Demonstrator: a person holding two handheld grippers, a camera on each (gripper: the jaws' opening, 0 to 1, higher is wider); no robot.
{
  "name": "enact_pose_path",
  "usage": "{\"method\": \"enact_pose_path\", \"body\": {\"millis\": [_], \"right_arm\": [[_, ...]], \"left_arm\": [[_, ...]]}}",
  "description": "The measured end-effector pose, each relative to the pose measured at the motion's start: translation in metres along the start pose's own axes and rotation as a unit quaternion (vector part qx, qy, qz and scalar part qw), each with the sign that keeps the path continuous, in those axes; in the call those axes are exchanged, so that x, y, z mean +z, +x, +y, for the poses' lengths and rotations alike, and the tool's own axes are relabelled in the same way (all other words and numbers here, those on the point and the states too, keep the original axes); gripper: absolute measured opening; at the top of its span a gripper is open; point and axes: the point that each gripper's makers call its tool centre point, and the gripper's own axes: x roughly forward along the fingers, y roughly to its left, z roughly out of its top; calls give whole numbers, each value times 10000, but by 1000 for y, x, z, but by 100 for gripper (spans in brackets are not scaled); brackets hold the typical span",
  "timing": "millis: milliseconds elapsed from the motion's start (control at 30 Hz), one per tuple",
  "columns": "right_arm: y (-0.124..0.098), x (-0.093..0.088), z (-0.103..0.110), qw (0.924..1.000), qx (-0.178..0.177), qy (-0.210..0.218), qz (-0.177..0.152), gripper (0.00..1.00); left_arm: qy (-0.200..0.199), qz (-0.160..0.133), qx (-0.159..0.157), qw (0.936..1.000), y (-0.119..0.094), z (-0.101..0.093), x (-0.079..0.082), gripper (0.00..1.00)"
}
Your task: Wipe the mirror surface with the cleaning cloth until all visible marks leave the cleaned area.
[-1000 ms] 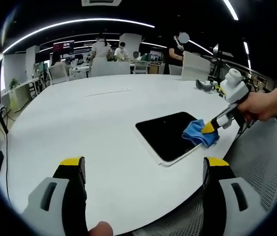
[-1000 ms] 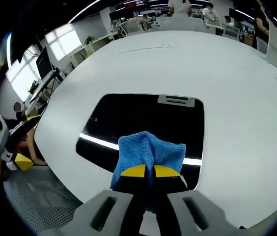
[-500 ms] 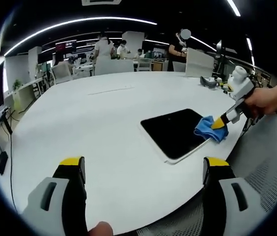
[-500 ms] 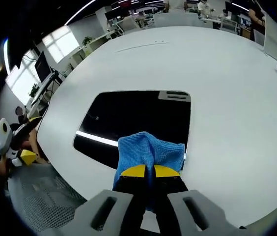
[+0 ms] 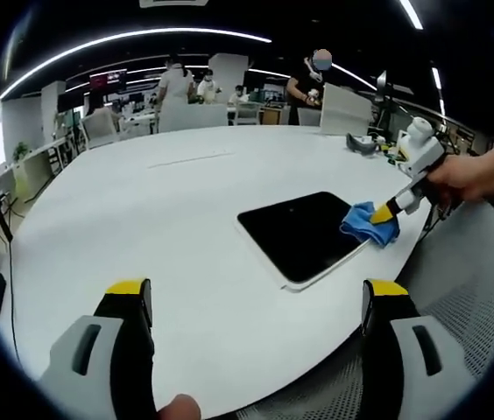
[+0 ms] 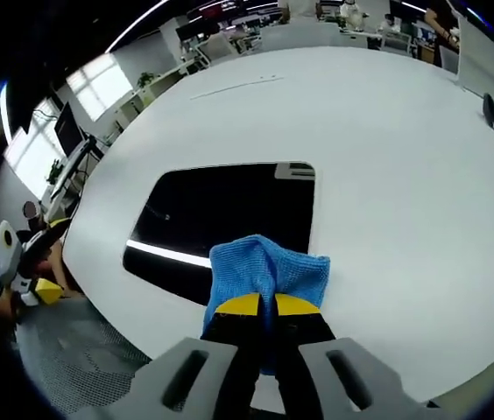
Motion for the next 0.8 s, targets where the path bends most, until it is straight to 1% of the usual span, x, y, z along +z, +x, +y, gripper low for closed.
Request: {"method": "enact_pose_path", "body": {"millis": [67, 200, 367, 500, 800], "right_arm": [[-2, -1, -3, 10000, -58, 17, 15, 0], [-1, -1, -4, 10000, -12, 49, 31, 0], [3, 3, -4, 10000, -37, -36, 70, 0], [5, 7, -5, 9999, -50, -46, 94, 0], [14, 21, -5, 9999, -57, -104, 74, 0]], "left_arm": [[-18, 6, 9, 10000, 0, 1, -1, 99], [-42, -78, 28, 10000, 0, 2, 2, 99], [17, -238, 214, 9995, -2, 8, 8, 99], [-52, -179, 220, 9996, -2, 8, 6, 99], [-84, -184, 340, 9992, -3, 11, 5, 99]]}}
